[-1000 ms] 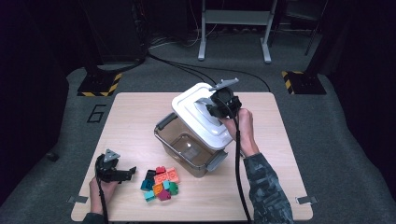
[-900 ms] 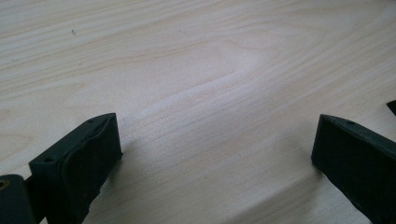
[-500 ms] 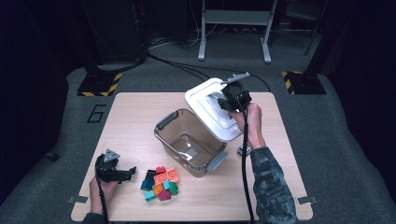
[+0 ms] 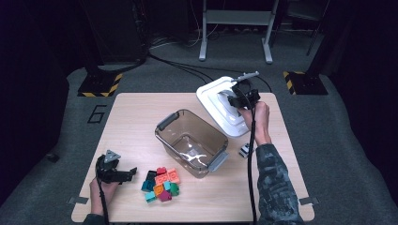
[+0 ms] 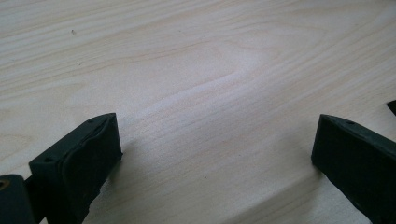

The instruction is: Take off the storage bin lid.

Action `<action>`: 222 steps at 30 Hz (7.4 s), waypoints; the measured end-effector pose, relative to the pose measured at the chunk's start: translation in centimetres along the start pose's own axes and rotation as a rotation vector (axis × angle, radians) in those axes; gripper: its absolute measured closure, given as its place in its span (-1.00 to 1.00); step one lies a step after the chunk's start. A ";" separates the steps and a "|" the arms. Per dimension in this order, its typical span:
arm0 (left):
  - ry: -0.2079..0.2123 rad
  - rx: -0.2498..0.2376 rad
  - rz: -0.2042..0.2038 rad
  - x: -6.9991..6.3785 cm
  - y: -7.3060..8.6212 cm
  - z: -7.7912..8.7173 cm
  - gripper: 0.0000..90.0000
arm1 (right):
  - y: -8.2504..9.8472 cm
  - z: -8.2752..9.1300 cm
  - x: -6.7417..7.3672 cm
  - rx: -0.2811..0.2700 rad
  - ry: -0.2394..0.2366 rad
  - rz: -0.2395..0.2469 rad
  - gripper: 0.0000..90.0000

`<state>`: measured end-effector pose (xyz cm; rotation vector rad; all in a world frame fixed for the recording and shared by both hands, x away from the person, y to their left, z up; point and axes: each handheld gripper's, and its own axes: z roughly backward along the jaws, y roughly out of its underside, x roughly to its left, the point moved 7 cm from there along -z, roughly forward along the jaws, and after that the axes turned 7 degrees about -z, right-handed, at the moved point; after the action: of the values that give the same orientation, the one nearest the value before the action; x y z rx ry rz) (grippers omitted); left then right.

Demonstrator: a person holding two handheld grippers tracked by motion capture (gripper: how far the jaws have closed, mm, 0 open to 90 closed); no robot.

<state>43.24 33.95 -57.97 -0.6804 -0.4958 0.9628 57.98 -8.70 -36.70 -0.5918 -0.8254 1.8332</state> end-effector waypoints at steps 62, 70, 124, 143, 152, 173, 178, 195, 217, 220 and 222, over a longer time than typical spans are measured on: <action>0.003 0.006 -0.008 0.0 0.0 0.1 -0.97 | 7.4 -14.6 -1.8 0.124 -0.001 -0.062 0.49; 0.003 0.006 -0.009 0.0 0.0 0.1 -0.97 | 8.3 -15.8 -1.5 0.162 0.004 -0.078 0.48; 0.002 0.006 -0.010 0.0 0.0 0.1 -0.97 | 17.0 -4.0 -2.9 0.190 -0.186 -0.039 -1.00; 0.003 0.006 -0.004 0.0 0.0 0.1 -0.97 | 20.2 -5.1 -3.3 0.232 -0.162 -0.055 -0.39; 0.003 0.009 -0.011 0.0 0.1 0.1 -0.97 | 20.6 -5.6 -3.3 0.281 -0.175 -0.065 -0.50; 0.005 0.012 -0.012 0.0 0.1 0.1 -0.97 | 20.2 -5.1 -3.3 0.255 -0.158 -0.073 -0.46; 0.002 0.006 -0.010 0.0 0.0 0.1 -0.97 | 19.7 -4.6 -3.4 0.229 -0.173 -0.095 -0.46; -0.001 0.000 -0.009 0.0 0.0 0.0 -0.97 | 17.6 -3.2 -3.5 0.160 -0.195 -0.110 -0.45; 0.006 0.012 -0.012 0.0 0.1 0.1 -0.97 | 12.8 -0.1 -2.6 0.062 -0.214 -0.094 -0.45; 0.005 0.012 -0.011 0.0 0.1 0.1 -0.97 | 12.2 0.2 -2.4 0.051 -0.211 -0.091 -0.45; 0.005 0.012 -0.012 0.0 0.1 0.1 -0.97 | 11.7 0.5 -2.1 0.043 -0.216 -0.086 -0.45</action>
<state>43.15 34.05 -57.94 -0.6684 -0.4883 0.9521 51.52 -13.95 -45.24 -0.3298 -0.9372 1.8516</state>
